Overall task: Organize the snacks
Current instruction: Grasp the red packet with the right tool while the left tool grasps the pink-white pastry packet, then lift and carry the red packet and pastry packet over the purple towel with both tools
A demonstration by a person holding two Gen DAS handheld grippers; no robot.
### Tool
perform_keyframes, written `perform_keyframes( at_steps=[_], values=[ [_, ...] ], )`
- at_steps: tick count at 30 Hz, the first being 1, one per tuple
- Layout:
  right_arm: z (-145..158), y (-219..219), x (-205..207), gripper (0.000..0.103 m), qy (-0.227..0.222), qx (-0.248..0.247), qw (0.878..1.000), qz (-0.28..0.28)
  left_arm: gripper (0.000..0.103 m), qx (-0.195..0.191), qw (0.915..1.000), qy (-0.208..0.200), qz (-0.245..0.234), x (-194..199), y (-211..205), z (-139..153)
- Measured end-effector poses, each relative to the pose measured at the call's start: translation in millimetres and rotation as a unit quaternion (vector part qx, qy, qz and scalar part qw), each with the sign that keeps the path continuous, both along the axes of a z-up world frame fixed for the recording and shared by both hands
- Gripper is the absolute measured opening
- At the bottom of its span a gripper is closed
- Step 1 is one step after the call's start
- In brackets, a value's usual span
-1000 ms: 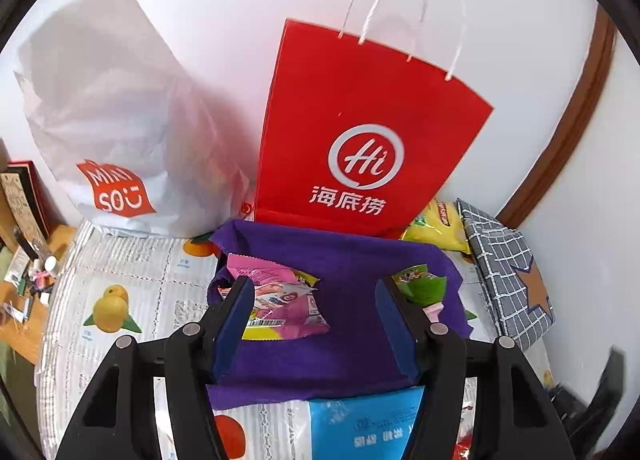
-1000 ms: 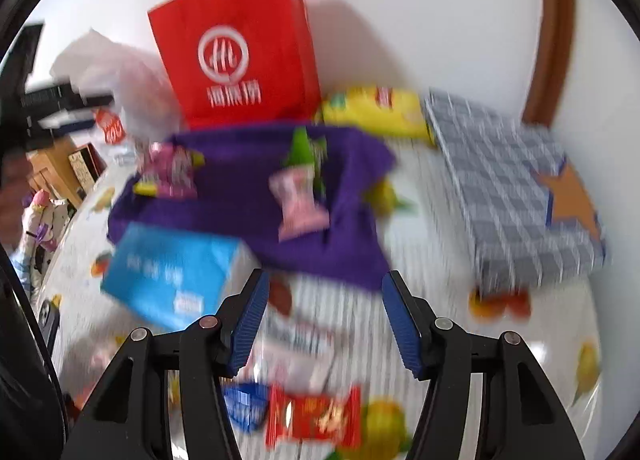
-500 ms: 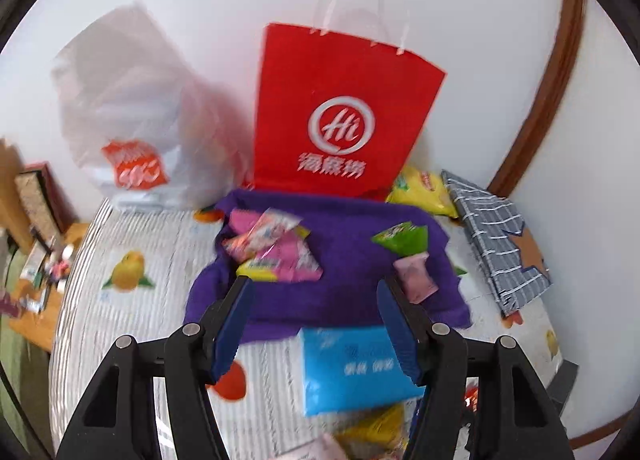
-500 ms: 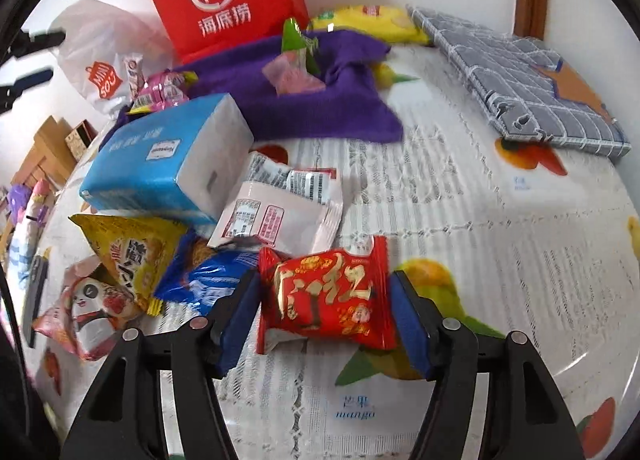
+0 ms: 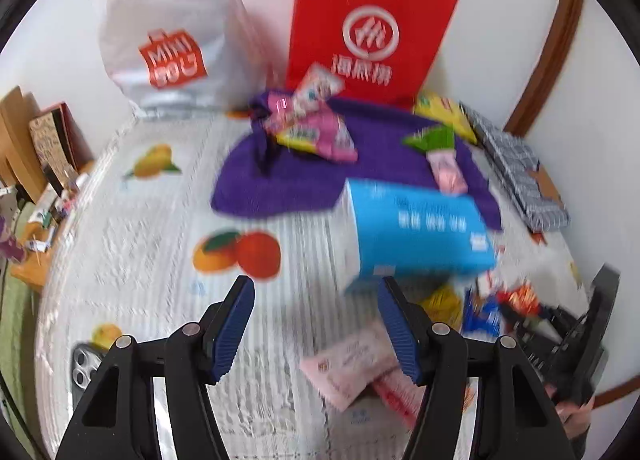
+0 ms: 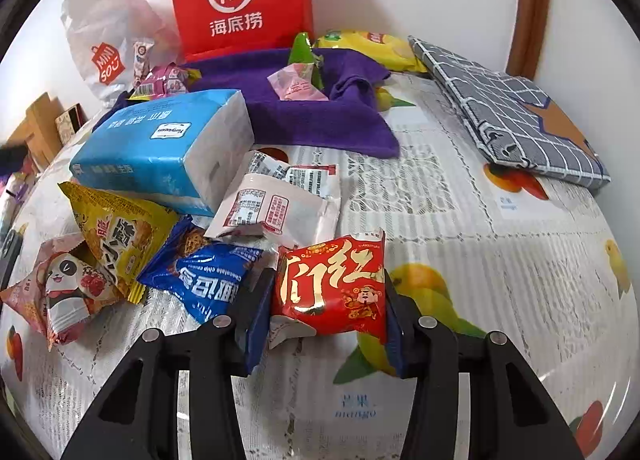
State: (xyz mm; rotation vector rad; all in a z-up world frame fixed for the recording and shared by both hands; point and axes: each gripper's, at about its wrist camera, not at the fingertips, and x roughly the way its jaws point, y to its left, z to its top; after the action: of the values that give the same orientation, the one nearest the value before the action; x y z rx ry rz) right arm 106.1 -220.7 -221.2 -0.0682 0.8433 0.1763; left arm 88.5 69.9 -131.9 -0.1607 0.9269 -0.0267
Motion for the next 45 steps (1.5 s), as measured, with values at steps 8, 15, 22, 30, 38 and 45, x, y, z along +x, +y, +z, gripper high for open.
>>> perform_keyframes(
  at_steps=[8, 15, 22, 30, 38, 45],
  values=[
    [-1, -11, -12, 0.047, 0.0, 0.022, 1.0, -0.004, 0.061, 0.025, 0.9948, 0.04, -0.09, -12, -27, -43],
    [-1, -13, -11, 0.05, 0.003, 0.032, 0.999, 0.0, 0.06, 0.048, 0.994, 0.049, -0.086, -2, -41, -65],
    [-2, -15, -11, 0.051, 0.004, 0.044, 0.999, 0.002, 0.041, 0.09, 0.9929, 0.024, -0.073, -6, -42, -69],
    [-2, -11, -11, 0.055, 0.005, 0.033, 0.999, 0.006, 0.046, 0.087, 0.996, -0.015, -0.013, -15, -17, -74],
    [-3, -11, -11, 0.055, 0.005, 0.031, 1.0, 0.006, 0.051, 0.077, 0.9967, -0.027, -0.002, -15, -14, -75],
    [-2, -14, -11, 0.05, 0.004, 0.042, 0.999, 0.003, 0.056, 0.082, 0.9962, -0.026, -0.008, -16, -18, -76]
  ],
)
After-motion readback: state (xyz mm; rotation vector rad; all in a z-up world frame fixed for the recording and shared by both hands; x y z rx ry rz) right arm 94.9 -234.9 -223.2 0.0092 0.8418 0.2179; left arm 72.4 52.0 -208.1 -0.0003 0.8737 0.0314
